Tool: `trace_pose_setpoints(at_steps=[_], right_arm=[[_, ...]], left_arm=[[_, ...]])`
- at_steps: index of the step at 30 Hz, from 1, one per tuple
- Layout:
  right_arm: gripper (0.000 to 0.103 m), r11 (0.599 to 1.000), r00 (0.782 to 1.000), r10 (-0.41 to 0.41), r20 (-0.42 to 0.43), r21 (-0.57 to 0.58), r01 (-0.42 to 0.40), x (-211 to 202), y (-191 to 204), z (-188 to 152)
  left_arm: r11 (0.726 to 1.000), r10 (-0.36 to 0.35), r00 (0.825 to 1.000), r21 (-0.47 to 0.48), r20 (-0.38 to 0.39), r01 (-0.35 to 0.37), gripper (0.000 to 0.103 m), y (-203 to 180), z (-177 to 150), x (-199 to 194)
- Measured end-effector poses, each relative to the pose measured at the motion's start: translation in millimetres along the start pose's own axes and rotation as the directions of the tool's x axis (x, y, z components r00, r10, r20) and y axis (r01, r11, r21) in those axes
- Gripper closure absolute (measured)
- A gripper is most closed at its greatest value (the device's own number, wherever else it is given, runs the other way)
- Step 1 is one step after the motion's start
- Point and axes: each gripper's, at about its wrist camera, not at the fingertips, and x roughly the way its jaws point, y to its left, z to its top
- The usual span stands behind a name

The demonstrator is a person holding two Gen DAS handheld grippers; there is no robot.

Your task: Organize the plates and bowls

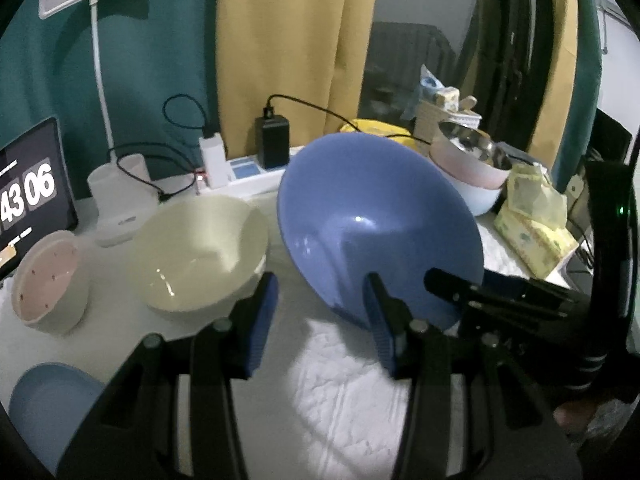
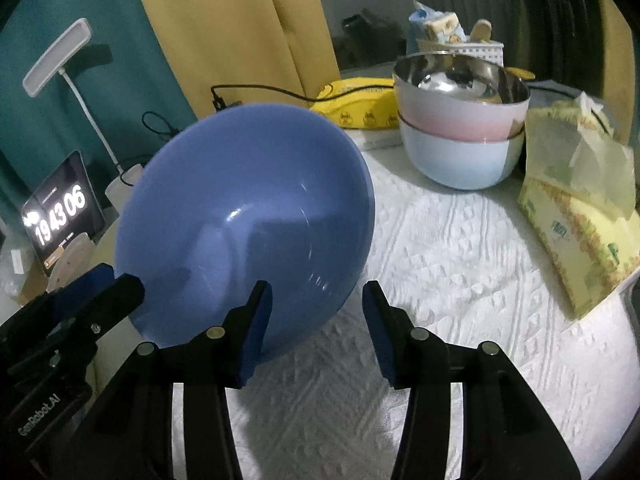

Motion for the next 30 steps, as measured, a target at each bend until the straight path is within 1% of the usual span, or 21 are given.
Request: trace_pose_setpoints(at_steps=[3,4,6,8,9,11,14,21,30], right_arm=[[0.066,1.000,1.000,0.003,-0.003,0.004,-0.003,1.9,-0.8,-1.5],[0.071,1.000,1.000,0.004,-0.003,0.003,-0.004,2.2,-0.7,-1.9],[0.077,1.000,1.000,0.002,-0.002,0.002,-0.002,2.5,-0.6,-2.6],[0.080,1.000,1.000,0.002,0.004,0.005,-0.002,1.8,-1.3,-3.0],[0.084,1.000,1.000,0.002,0.006,0.005,-0.002,1.2,-1.3,-3.0],[0.085,1.000,1.000,-0.001,0.014,0.004,0.001,-1.3,-0.8,-3.4],[0.085,1.000,1.000,-0.004,0.025,0.000,0.004,-5.0,-0.2,-4.0],[0.085,1.000,0.999,-0.014,0.050,-0.013,0.014,-20.1,4.9,-7.1],[0.085,0.999,0.997,-0.015,0.071,-0.034,0.017,-43.3,16.4,-18.1]], left_arm=[[1.000,0.001,1.000,0.019,0.011,-0.001,0.058,-3.0,-0.4,2.7],[1.000,0.000,1.000,0.019,0.012,-0.001,0.058,-2.9,-0.3,3.7],[1.000,0.002,1.000,0.013,0.013,-0.002,0.060,-0.7,-0.2,6.3],[1.000,0.007,1.000,0.011,0.008,-0.007,0.066,0.3,0.0,9.6],[1.000,0.006,1.000,0.012,0.005,-0.006,0.070,0.4,-0.3,11.6],[1.000,0.015,1.000,0.012,-0.006,-0.014,0.077,0.7,-1.4,15.2],[1.000,0.012,1.000,0.004,-0.010,-0.012,0.082,3.8,-2.6,15.6],[1.000,0.005,1.000,0.011,0.007,-0.005,0.082,3.0,-4.2,2.6],[1.000,-0.005,1.000,0.000,0.022,0.005,0.082,5.7,-11.6,-24.3]])
